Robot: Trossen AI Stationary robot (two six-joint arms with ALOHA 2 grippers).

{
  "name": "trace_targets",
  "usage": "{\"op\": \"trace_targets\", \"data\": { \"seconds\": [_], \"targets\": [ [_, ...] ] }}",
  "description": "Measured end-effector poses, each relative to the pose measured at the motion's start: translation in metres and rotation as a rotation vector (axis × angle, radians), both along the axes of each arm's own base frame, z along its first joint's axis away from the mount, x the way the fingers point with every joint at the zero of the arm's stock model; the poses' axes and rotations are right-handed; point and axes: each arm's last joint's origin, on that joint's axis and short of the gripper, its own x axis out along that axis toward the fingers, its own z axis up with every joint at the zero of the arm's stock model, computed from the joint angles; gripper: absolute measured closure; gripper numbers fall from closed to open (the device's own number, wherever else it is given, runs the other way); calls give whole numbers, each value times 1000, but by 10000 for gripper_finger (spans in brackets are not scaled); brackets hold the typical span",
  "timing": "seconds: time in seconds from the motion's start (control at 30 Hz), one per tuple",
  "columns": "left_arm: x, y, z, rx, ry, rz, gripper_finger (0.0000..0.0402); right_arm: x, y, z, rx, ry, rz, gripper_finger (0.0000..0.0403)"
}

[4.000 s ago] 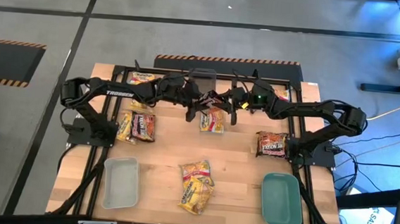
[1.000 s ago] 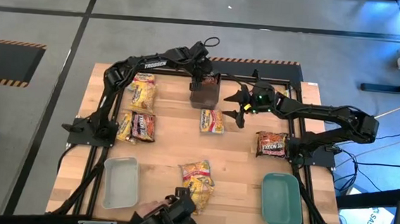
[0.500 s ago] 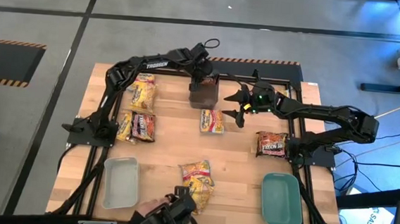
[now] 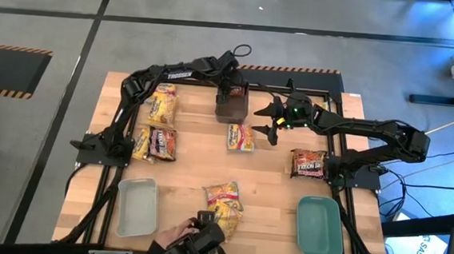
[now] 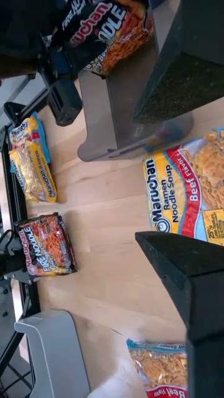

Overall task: Sort Maruchan noodles
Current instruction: Put the middle black noodle pack into the black bin

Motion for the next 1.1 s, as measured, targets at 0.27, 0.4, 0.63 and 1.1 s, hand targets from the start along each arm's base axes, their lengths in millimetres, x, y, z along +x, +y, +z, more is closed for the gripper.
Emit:
{"op": "trace_targets", "data": {
  "seconds": [0.27,0.4,0.63,1.1],
  "targets": [
    [-1,-2,13,39,-9,27,230,0,0,0,-1,0,-1,123],
    [-4,-1,21,49,-33,33,230,0,0,0,0,0,0,123],
    [-9,5,23,22,-61,93,230,0,0,0,-1,0,0,123],
    [-9,3,20,-104,-135,112,226,0,0,-1,5,7,0,123]
  ]
}}
